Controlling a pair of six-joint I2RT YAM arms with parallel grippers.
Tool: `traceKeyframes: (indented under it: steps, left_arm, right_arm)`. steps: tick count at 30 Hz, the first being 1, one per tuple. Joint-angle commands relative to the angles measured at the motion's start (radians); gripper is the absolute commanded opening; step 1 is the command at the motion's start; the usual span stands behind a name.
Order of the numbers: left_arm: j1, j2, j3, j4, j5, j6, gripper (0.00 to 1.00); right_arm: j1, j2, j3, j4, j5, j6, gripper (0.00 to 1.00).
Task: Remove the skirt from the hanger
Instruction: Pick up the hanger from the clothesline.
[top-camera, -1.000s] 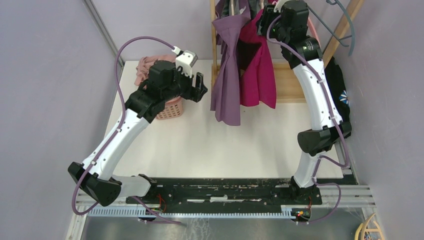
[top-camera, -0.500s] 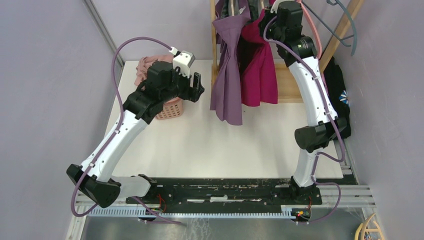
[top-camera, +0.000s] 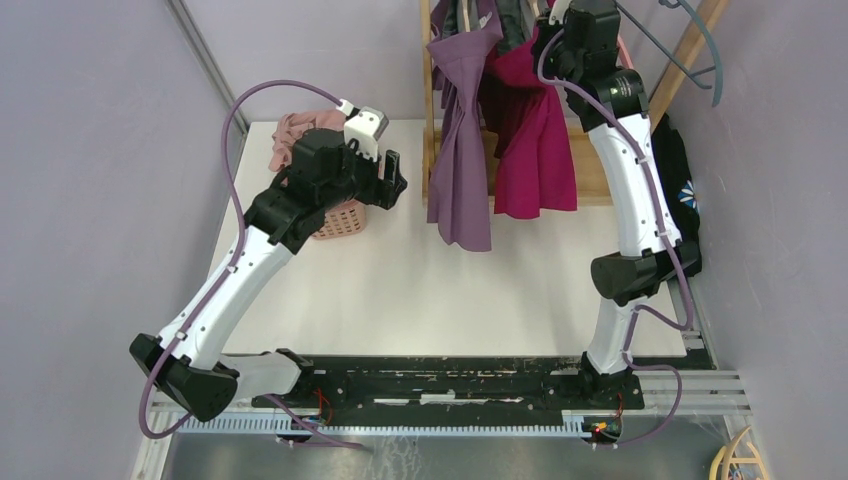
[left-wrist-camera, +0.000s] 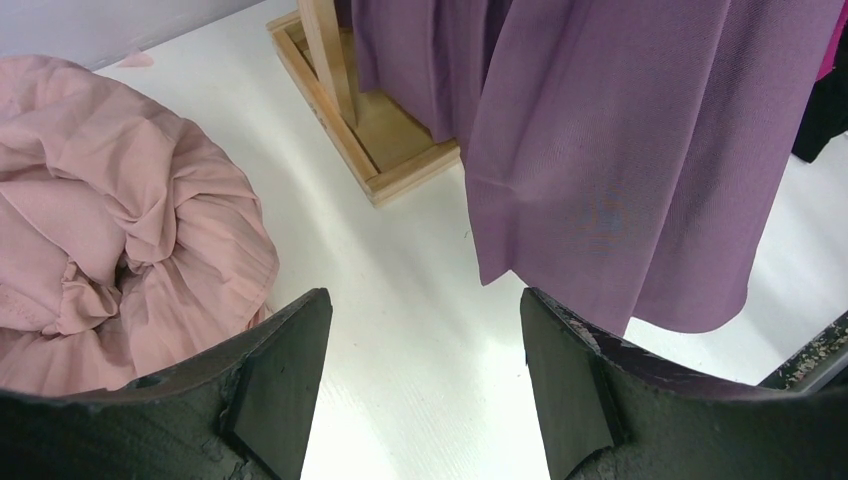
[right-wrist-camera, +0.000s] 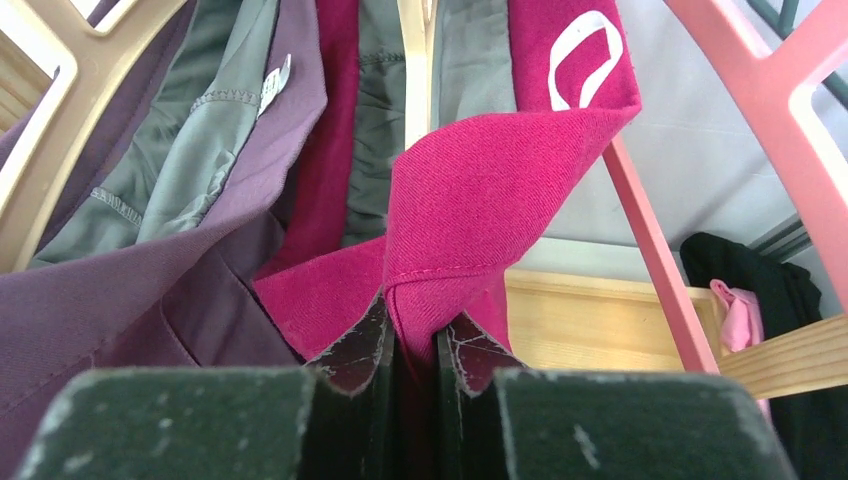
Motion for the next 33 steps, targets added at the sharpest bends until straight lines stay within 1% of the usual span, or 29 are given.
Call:
traceKeyframes:
  steps: [1, 7, 13, 15, 20, 33]
  left_arm:
    - [0.004, -0.034, 0.002, 0.06, 0.01, -0.003, 0.76]
    - [0.005, -0.035, 0.0, 0.068, 0.014, -0.006, 0.76]
    - [0.005, -0.036, -0.007, 0.07, 0.01, -0.008, 0.76]
    - [0.003, -0.035, -0.009, 0.07, 0.01, -0.008, 0.76]
    - [0.004, -0.031, -0.012, 0.07, 0.022, -0.005, 0.76]
    - [0.003, -0.014, -0.002, 0.07, 0.069, -0.01, 0.76]
  right_arm:
    - [0.001, -0.107, 0.091, 0.197, 0.004, -0.048, 0.01]
    - [0.001, -0.12, 0.105, 0.27, -0.003, -0.061, 0.01]
    - [0.0, -0.121, 0.11, 0.294, -0.005, -0.06, 0.01]
    - [0.001, -0.14, 0.079, 0.293, -0.006, -0.056, 0.01]
    - [0.003, -0.232, -0.057, 0.279, -0.007, -0.052, 0.01]
    - [0.003, -0.494, -0.531, 0.243, 0.025, -0.091, 0.01]
